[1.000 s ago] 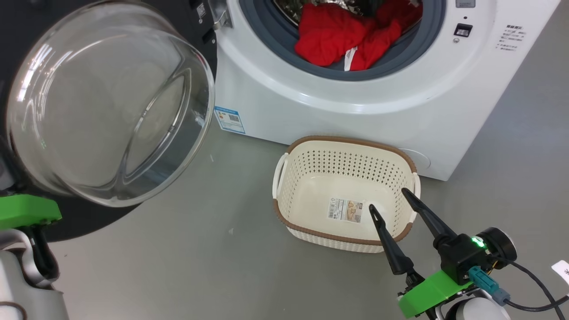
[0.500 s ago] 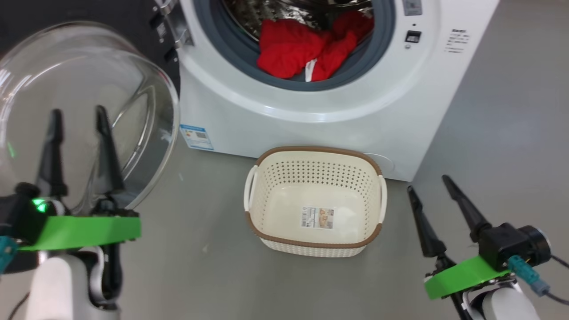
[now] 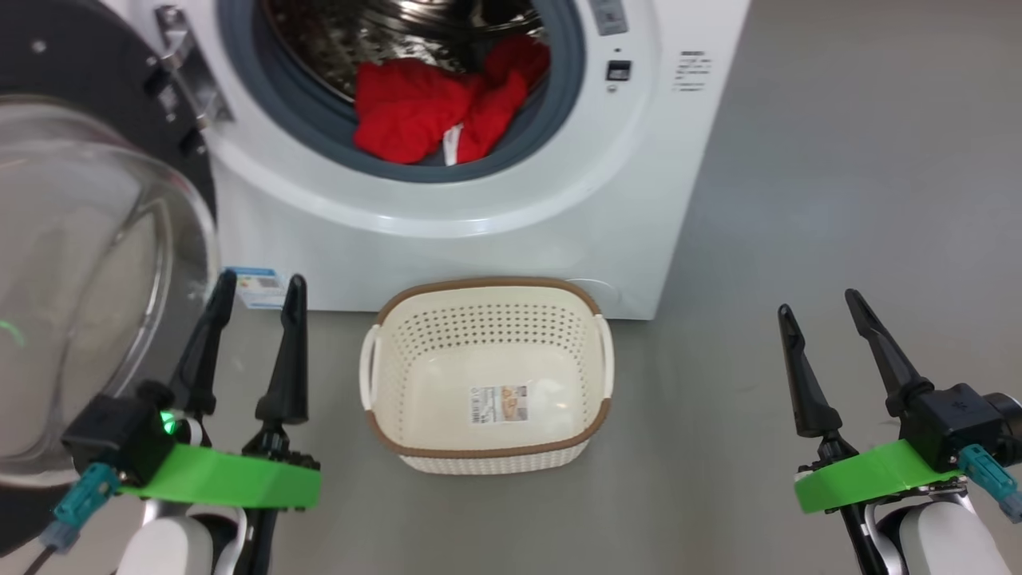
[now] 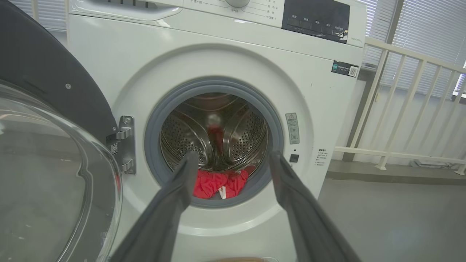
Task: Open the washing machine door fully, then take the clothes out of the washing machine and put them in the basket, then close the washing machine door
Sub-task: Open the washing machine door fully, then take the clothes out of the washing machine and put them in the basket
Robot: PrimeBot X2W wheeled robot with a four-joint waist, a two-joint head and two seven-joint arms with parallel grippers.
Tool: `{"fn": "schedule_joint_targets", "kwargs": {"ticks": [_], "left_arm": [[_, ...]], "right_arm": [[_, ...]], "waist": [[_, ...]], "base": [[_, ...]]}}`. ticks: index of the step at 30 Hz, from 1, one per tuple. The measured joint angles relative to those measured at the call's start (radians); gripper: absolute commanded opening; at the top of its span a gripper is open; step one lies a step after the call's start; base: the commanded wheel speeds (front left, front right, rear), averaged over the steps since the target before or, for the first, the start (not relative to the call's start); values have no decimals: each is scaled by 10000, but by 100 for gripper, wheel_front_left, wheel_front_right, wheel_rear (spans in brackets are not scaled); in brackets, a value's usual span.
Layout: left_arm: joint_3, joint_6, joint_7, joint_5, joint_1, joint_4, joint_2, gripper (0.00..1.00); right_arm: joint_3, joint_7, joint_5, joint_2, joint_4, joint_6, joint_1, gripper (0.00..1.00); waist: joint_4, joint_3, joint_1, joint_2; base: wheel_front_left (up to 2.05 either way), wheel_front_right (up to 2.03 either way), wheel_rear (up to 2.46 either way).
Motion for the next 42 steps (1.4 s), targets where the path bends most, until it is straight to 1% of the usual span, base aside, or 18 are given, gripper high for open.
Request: {"fn": "schedule_joint_targets", "kwargs": {"ticks": [10,17,19,23,29,31,32,40,42], "left_arm": [[-98,35,12,19,987,-46,330,100],[-63,368,-4,196,1825,-142,424,100],[-36,385,-4,194,2095,-163,430,100],[10,491,-6,194,2422,-209,437,100],[71,635,-38,192,2645,-144,447,100],[69,639,-69,194,2660,-127,449,100],[48,711,-88,207,2662,-65,477,100],[-23,725,-107,226,2663,36,504,100],[-21,872,-134,345,2663,50,506,100]], "right_arm": [[-73,-27,15,15,-326,0,163,100],[-90,-27,113,31,-556,0,795,100],[-90,-27,165,38,-644,0,985,100],[-77,-27,435,46,-696,0,1349,100],[-13,-27,506,84,-734,0,1763,100],[-10,-27,546,84,-734,0,1795,100],[-10,-27,545,84,-744,0,1802,100],[-8,-27,529,86,-792,0,1802,100],[-2,-27,527,86,-792,0,1802,100]], "waist": [[-967,-302,0,0],[-1466,-615,0,0],[-1559,-736,0,0],[-1691,-964,0,0],[-1793,-1232,0,0],[-1799,-1258,0,0],[-1806,-1300,0,0],[-1814,-1381,0,0],[-1812,-1392,0,0]], "base": [[0,0,0],[0,0,0],[0,0,0],[0,0,0],[0,0,0],[0,0,0],[0,0,0],[0,0,0],[10,-10,0]]}}
